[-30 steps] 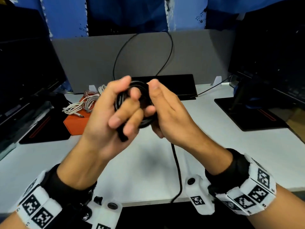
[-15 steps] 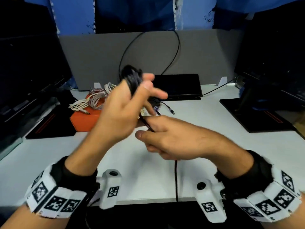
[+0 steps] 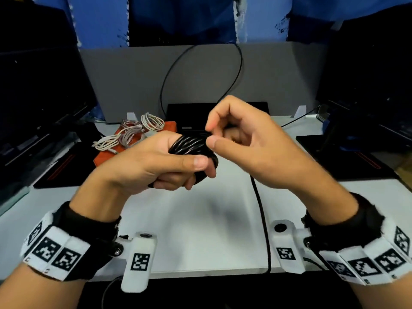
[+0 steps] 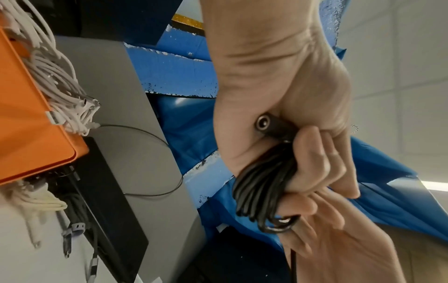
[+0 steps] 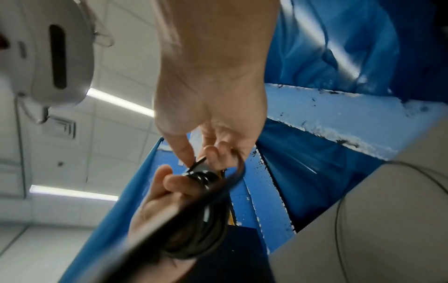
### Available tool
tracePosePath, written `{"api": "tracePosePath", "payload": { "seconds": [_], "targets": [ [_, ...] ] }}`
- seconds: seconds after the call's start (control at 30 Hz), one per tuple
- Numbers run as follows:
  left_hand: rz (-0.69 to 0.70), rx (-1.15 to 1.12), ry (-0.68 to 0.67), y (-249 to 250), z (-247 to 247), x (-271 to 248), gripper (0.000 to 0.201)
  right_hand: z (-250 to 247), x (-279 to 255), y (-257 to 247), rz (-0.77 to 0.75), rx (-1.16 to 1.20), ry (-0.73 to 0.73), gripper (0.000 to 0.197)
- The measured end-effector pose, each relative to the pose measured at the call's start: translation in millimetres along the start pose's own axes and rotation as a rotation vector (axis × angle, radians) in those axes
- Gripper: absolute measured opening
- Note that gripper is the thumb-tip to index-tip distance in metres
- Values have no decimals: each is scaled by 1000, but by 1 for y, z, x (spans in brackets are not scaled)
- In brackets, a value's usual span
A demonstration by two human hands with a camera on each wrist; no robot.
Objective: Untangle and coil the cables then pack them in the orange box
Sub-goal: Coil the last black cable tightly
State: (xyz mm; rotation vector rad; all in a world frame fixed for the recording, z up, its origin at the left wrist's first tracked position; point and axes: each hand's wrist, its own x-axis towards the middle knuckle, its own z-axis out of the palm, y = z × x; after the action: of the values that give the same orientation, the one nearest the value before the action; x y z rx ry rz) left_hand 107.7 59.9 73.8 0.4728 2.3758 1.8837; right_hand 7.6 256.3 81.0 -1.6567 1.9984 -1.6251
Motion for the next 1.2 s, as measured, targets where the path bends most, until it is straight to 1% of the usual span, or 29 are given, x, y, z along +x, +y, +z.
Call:
{"api": "tracePosePath", "payload": {
  "seconds": [0.1, 0.13, 0.17, 0.2, 0.27, 0.3, 0.37, 0.43, 0.53, 0.57, 0.63, 0.67, 0.73, 0.83, 0.97, 1.07, 1.13, 1.17, 1.2],
  "targets": [
    [63, -158, 4, -3, 4, 3, 33, 8, 0, 4, -160, -267, 147, 6],
    [85, -233, 9, -4, 6, 5, 30, 13, 0, 6, -172, -310, 184, 13],
    [107, -312, 9, -4, 9, 7, 28, 19, 0, 9, -150, -304, 211, 23],
    [125, -393, 5, -5, 13, 9, 26, 26, -2, 10, -107, -246, 228, 34],
    [160, -565, -22, -7, 22, 14, 24, 40, -6, 7, -40, -45, 240, 48],
    [175, -643, -40, -8, 26, 16, 24, 44, -7, 6, -22, 36, 248, 50],
    [181, -715, -36, -9, 32, 19, 23, 44, -6, 4, -9, 57, 271, 44],
    [149, -648, 65, -5, 38, 22, 23, 37, -3, 4, -2, 30, 276, 37],
    [52, -505, 300, 4, 43, 23, 27, 24, 0, 3, 15, -62, 242, 39],
    [38, -446, 348, 5, 42, 22, 27, 21, 0, 3, 13, -123, 242, 40],
    [20, -305, 393, 5, 37, 19, 28, 15, 1, 5, 4, -262, 234, 40],
    [4, -258, 390, 6, 33, 16, 27, 12, 1, 6, -2, -319, 211, 40],
    [-36, -241, 336, 6, 26, 12, 28, 6, 2, 4, -17, -394, 123, 38],
    [-34, -310, 184, 4, 23, 11, 26, -2, 1, -2, -44, -481, 6, 41],
    [-7, -510, 9, -5, 36, 17, 25, -9, -3, -6, -67, -395, -44, 41],
    [-12, -585, -115, -7, 41, 20, 28, -12, -4, -5, -57, -345, -78, 42],
    [19, -589, -130, -8, 42, 19, 30, -12, -4, -6, -71, -328, -84, 42],
    [44, -582, -110, -6, 43, 18, 30, -11, -4, -7, -88, -308, -57, 42],
    [74, -583, -75, -4, 45, 17, 30, -9, -3, -6, -108, -273, 2, 43]
  ]
}}
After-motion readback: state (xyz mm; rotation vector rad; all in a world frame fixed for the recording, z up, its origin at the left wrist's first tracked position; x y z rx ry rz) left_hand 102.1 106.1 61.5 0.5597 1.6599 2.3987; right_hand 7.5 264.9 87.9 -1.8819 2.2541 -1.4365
